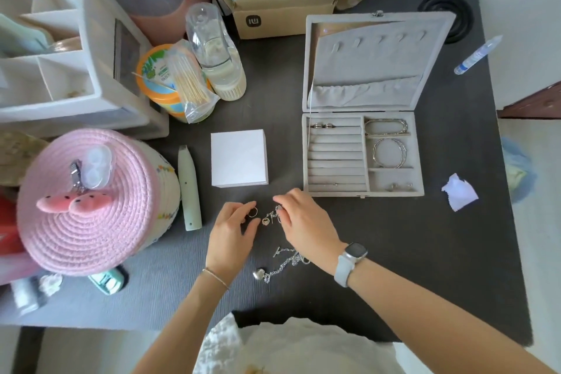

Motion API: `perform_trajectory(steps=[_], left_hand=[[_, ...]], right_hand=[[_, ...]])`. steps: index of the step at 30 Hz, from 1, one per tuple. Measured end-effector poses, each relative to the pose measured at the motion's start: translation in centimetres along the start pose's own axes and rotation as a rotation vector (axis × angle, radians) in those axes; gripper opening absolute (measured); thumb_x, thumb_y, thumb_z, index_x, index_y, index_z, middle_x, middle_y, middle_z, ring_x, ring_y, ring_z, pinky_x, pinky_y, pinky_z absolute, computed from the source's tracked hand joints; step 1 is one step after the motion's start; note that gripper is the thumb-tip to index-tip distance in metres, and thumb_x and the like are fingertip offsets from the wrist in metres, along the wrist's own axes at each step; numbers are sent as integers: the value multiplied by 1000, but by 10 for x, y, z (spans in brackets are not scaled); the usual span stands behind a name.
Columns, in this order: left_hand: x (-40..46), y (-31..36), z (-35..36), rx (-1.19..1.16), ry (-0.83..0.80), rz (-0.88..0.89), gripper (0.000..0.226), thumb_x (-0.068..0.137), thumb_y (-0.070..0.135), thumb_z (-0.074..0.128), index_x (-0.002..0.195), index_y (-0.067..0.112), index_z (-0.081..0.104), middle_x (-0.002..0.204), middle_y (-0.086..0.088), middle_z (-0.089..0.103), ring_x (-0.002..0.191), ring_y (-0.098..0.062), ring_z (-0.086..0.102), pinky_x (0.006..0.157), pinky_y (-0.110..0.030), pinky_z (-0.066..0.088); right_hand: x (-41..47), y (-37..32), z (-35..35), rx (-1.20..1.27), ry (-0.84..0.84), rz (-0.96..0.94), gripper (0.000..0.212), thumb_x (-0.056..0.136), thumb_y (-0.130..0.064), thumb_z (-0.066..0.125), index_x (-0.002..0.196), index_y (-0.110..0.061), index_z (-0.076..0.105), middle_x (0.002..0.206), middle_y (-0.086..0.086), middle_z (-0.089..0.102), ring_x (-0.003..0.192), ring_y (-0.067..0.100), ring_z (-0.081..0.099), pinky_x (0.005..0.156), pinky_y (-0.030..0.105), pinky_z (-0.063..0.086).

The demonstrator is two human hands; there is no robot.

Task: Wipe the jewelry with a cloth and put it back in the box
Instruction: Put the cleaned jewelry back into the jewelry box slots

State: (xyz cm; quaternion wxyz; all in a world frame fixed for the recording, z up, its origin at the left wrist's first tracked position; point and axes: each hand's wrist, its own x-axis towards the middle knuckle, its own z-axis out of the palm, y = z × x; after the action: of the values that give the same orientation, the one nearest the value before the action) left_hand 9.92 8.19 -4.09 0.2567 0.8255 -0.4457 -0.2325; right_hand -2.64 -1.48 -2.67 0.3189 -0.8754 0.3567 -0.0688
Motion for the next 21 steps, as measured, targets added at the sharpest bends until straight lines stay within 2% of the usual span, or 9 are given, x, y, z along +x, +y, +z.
perform_trajectory(steps=[2, 6, 10, 12, 16, 21], left_hand=[[1, 1, 0, -1, 16, -11, 32, 79, 1, 66, 110, 3, 64, 96, -13, 59, 72, -15, 52, 66, -25, 47], [2, -4, -1, 10, 26, -37, 25, 79, 0, 65, 105, 1, 65, 93, -16, 58, 64, -15, 49, 62, -24, 45], [5, -3, -4, 20, 24, -36, 17, 79, 2, 66, 96, 3, 66, 91, -11, 58, 60, -14, 47, 59, -23, 42], [6, 0, -5, 14, 26, -57, 16, 79, 2, 66, 94, 3, 65, 92, -7, 55, 59, -14, 46, 59, -20, 40], [5, -1, -6, -1, 34, -96, 14, 78, 1, 66, 91, 5, 62, 91, -5, 57, 59, -13, 47, 56, -10, 34], [6, 0, -4, 11, 35, -99, 13, 79, 2, 64, 91, 6, 62, 90, -7, 60, 63, -14, 49, 56, -13, 36]], right_hand=[[2, -5, 6, 1, -57, 42, 27, 91, -16, 49, 114, -5, 57, 105, 14, 56, 100, 30, 53, 65, 39, 49], [4, -9, 14, -36, -119, 44, 25, 88, -13, 54, 111, -5, 55, 110, 14, 51, 103, 31, 48, 64, 36, 45], [4, -8, 15, -42, -113, 39, 12, 86, -12, 57, 94, -3, 57, 103, 15, 51, 95, 32, 49, 56, 32, 38], [4, -6, 15, -24, -109, 38, 13, 87, -15, 58, 90, -3, 57, 101, 13, 51, 94, 29, 49, 55, 32, 37], [4, -2, 10, 75, -88, 64, 17, 90, -22, 54, 89, -5, 56, 101, 7, 54, 97, 21, 47, 61, 33, 42], [0, 0, 6, 188, -54, 106, 13, 90, -18, 53, 92, -8, 60, 92, 4, 61, 89, 20, 52, 72, 36, 46]])
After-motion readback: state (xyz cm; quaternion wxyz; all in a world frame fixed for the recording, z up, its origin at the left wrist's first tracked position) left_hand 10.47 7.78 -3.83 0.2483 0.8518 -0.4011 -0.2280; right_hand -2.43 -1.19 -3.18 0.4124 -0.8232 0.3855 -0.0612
